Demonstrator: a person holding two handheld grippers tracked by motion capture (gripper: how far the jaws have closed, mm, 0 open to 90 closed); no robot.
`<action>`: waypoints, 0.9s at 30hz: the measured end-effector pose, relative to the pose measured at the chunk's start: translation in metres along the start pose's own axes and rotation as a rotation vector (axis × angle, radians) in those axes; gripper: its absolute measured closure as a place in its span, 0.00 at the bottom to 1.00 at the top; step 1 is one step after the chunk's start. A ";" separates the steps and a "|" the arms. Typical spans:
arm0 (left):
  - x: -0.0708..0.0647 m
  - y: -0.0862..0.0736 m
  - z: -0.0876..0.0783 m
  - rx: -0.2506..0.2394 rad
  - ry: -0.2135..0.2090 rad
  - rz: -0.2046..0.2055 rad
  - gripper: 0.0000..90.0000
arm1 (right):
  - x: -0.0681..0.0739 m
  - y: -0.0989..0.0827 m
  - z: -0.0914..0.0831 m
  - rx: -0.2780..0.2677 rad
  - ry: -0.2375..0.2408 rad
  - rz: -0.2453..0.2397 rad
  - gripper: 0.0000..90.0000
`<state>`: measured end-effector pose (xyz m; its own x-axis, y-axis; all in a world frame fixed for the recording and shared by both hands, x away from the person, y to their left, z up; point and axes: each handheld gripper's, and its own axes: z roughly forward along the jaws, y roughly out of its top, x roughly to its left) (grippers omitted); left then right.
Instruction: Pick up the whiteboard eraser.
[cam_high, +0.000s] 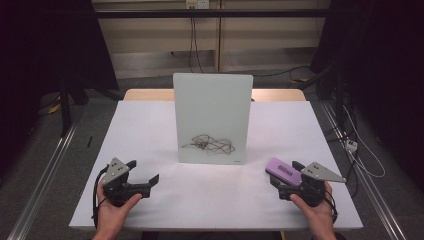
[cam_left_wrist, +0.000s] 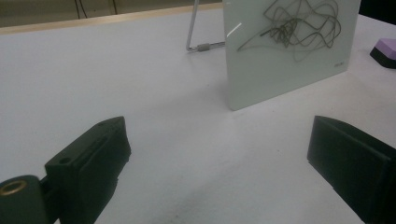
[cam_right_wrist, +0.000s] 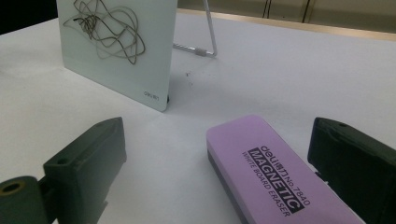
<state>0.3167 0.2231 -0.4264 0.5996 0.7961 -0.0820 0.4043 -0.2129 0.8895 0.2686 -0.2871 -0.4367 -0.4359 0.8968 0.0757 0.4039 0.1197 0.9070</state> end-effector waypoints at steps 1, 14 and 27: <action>0.001 0.000 0.000 0.000 0.004 -0.001 0.06 | 0.000 0.000 0.000 0.000 0.003 0.001 0.05; 0.002 0.000 0.001 0.012 0.007 -0.008 0.06 | 0.000 0.003 -0.003 0.030 0.061 0.005 0.06; 0.003 -0.001 0.002 0.026 0.002 0.000 0.06 | -0.008 0.016 -0.001 0.110 0.054 -0.039 0.06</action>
<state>0.3193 0.2243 -0.4282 0.5983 0.7971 -0.0815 0.4225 -0.2274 0.8773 0.2774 -0.2926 -0.4218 -0.4949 0.8664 0.0663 0.4699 0.2026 0.8592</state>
